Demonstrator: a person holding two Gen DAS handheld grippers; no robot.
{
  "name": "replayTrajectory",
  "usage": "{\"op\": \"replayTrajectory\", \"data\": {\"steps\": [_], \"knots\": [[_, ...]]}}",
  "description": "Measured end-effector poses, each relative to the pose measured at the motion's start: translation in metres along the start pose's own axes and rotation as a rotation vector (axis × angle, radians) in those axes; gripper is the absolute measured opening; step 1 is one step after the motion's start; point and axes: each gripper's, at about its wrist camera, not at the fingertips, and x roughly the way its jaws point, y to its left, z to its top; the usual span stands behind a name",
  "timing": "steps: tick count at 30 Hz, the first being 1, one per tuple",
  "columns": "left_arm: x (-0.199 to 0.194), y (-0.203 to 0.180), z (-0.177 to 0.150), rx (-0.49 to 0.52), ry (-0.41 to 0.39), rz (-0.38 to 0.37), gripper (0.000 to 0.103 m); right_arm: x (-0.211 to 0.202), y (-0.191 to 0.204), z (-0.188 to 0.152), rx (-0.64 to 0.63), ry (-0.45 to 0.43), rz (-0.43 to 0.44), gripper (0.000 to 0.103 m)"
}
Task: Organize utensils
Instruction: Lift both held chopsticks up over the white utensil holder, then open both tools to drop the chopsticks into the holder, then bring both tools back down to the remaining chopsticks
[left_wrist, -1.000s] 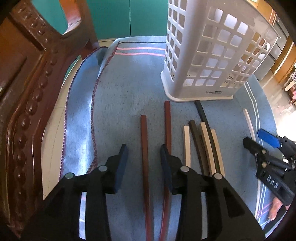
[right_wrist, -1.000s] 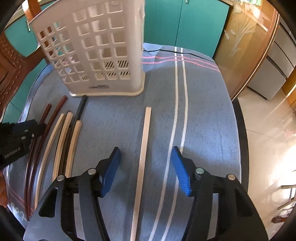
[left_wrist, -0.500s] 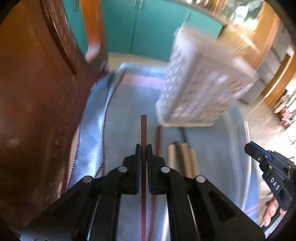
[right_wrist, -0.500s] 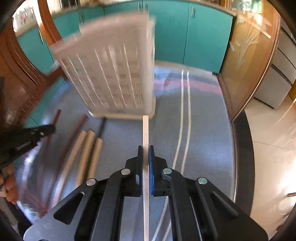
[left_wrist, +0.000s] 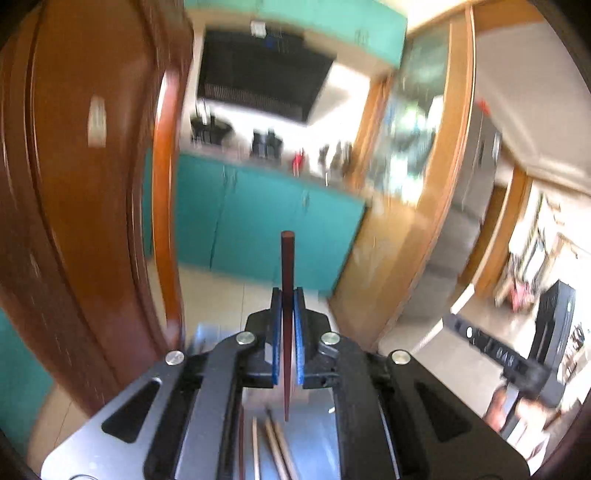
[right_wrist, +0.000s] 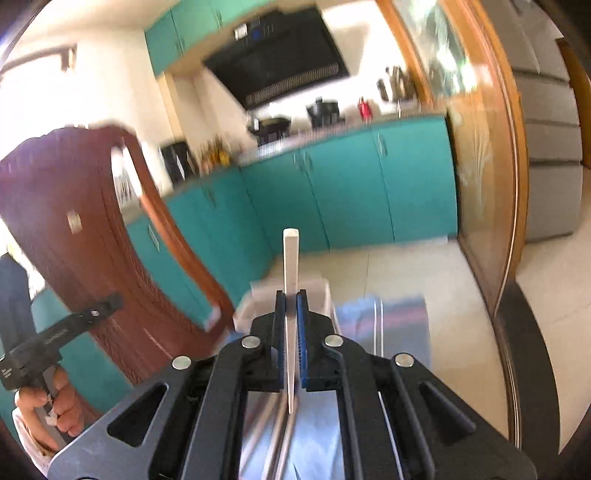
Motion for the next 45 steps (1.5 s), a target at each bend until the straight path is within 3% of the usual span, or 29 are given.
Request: {"op": "replayTrajectory", "data": {"steps": [3,8,15,23,24,27,28,35,37,39,41,42,43,45], "knots": [[0.011,-0.004,0.014,0.008,-0.093,0.035,0.007,0.002,0.005,0.025,0.031,-0.111,-0.004,0.006],[0.060,0.015,0.003,-0.061,-0.081,0.092,0.007,0.028,0.015,0.036,-0.020,-0.207,-0.127,0.006],[0.113,0.029,-0.029,-0.049,0.005,0.140,0.007,0.089,0.012,0.001,-0.071,-0.076,-0.156,0.006],[0.130,0.029,-0.061,-0.004,0.104,0.148,0.008,0.108,0.007,-0.027,-0.095,0.015,-0.160,0.007],[0.128,0.030,-0.065,-0.002,0.112,0.147,0.011,0.105,0.007,-0.027,-0.099,0.008,-0.165,0.011],[0.123,0.026,-0.071,0.021,0.120,0.130,0.030,0.089,0.002,-0.024,-0.093,-0.028,-0.165,0.042],[0.119,0.025,-0.072,0.031,0.114,0.127,0.036,0.079,-0.001,-0.023,-0.085,-0.050,-0.163,0.047],[0.083,0.017,-0.077,0.110,0.040,0.153,0.042,0.028,-0.006,-0.034,-0.129,-0.110,-0.115,0.049],[0.077,0.020,-0.082,0.107,0.045,0.156,0.042,0.024,0.000,-0.046,-0.178,-0.083,-0.065,0.049],[0.077,0.022,-0.092,0.112,0.098,0.159,0.042,0.031,0.007,-0.062,-0.226,-0.002,-0.018,0.049],[0.086,0.024,-0.104,0.126,0.181,0.181,0.040,0.059,0.013,-0.084,-0.270,0.198,0.024,0.049],[0.093,0.027,-0.114,0.128,0.235,0.195,0.031,0.077,0.013,-0.098,-0.285,0.308,0.037,0.049],[0.101,0.029,-0.120,0.126,0.285,0.203,0.025,0.097,0.012,-0.115,-0.293,0.410,0.036,0.048],[0.115,0.035,-0.133,0.119,0.380,0.225,0.025,0.125,0.005,-0.143,-0.285,0.537,-0.014,0.046]]}}
